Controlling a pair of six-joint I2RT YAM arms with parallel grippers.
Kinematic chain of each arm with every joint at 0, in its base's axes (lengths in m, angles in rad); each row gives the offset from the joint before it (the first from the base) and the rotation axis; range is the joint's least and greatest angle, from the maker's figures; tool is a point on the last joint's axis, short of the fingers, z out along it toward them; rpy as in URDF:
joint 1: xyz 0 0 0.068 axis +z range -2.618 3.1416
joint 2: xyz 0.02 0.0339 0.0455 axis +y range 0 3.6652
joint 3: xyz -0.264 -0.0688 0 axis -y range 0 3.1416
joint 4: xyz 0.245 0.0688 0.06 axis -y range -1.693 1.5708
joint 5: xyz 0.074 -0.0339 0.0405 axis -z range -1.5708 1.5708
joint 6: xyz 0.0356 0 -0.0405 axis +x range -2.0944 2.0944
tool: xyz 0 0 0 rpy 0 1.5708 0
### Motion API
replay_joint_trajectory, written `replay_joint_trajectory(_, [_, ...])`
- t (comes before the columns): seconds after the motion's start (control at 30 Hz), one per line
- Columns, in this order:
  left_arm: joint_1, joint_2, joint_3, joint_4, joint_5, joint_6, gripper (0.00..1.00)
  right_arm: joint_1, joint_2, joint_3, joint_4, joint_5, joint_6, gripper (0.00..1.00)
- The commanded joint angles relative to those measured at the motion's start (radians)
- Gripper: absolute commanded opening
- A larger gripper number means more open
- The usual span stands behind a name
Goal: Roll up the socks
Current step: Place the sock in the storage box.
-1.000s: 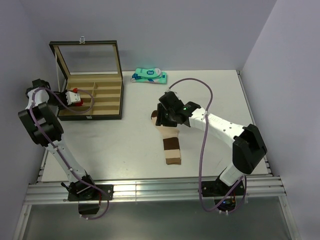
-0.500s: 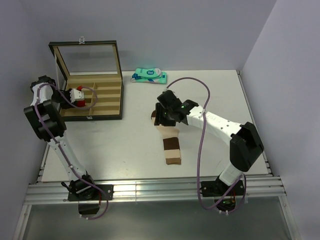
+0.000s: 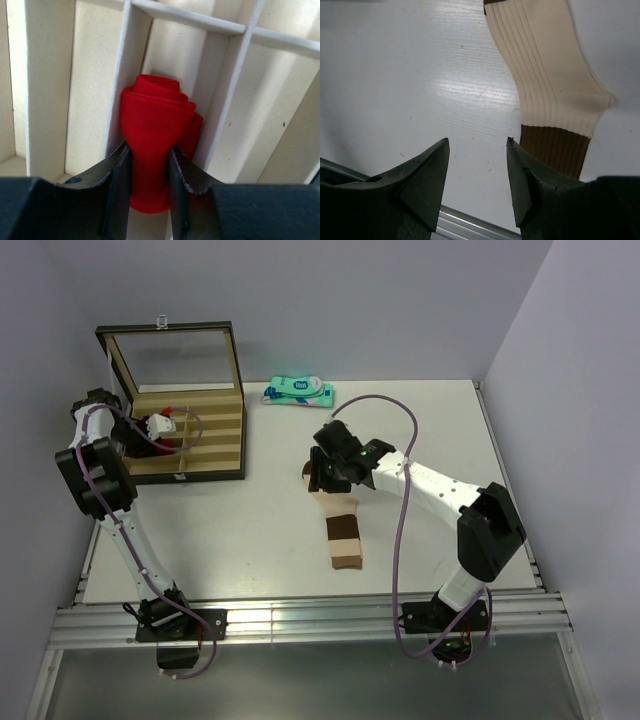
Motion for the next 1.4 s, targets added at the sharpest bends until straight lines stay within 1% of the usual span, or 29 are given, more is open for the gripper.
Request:
replay_joint_trajectory(0.0, [0.004, 0.05, -0.025, -0.014, -0.066, -0.088, 0.27, 0.005, 0.013, 0.031, 0.004, 0.001, -0.011, 0.57])
replay_joint_trajectory(0.13, [0.004, 0.031, -0.034, 0.017, -0.063, -0.106, 0.38, 0.005, 0.01, 0.03, 0.01, 0.003, -0.015, 0.57])
replay_joint_trajectory(0.2, [0.004, 0.027, -0.033, 0.025, -0.06, -0.108, 0.4, 0.005, 0.012, 0.031, 0.01, 0.001, -0.017, 0.57])
replay_joint_trajectory(0.23, [0.004, 0.022, -0.033, 0.031, -0.057, -0.111, 0.42, 0.005, 0.012, 0.03, 0.01, 0.003, -0.02, 0.57])
replay_joint_trajectory(0.43, [0.006, 0.002, -0.02, 0.031, -0.035, -0.108, 0.5, 0.005, 0.019, 0.033, 0.014, 0.0, -0.032, 0.57])
replay_joint_trajectory(0.6, [0.003, -0.006, 0.006, 0.01, -0.04, -0.093, 0.55, 0.005, 0.031, 0.042, 0.01, -0.005, -0.045, 0.57])
replay_joint_trajectory(0.87, [-0.002, -0.022, 0.045, -0.068, -0.051, -0.028, 0.55, -0.001, 0.059, 0.06, 0.01, -0.017, -0.061, 0.57])
replay_joint_trajectory(1.1, [-0.006, 0.004, 0.11, -0.148, -0.075, 0.018, 0.54, -0.01, 0.07, 0.068, 0.017, -0.02, -0.069, 0.57])
replay_joint_trajectory(1.37, [-0.005, -0.035, 0.101, -0.138, -0.06, 0.024, 0.54, -0.016, 0.071, 0.074, 0.014, -0.02, -0.077, 0.57])
